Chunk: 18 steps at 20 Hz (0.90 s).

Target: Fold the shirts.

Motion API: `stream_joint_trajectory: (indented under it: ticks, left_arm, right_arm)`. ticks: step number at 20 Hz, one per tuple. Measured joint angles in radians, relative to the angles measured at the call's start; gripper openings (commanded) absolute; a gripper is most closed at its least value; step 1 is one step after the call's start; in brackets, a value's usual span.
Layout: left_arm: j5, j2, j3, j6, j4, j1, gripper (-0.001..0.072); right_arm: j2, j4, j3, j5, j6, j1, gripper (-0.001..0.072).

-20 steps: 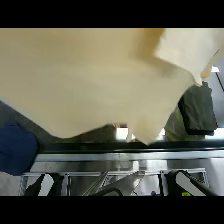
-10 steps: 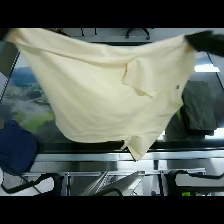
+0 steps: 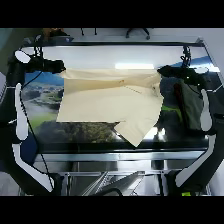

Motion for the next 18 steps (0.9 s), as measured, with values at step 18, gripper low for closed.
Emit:
stream_joint_trajectory:
  ticks: [18]
  left_arm:
    - [0.043,-0.175,0.023,0.077,0.227,-0.023,0.0015]
  right_arm:
    - [-0.072,-0.552,0.075,0.156,0.272,0.117,0.0026]
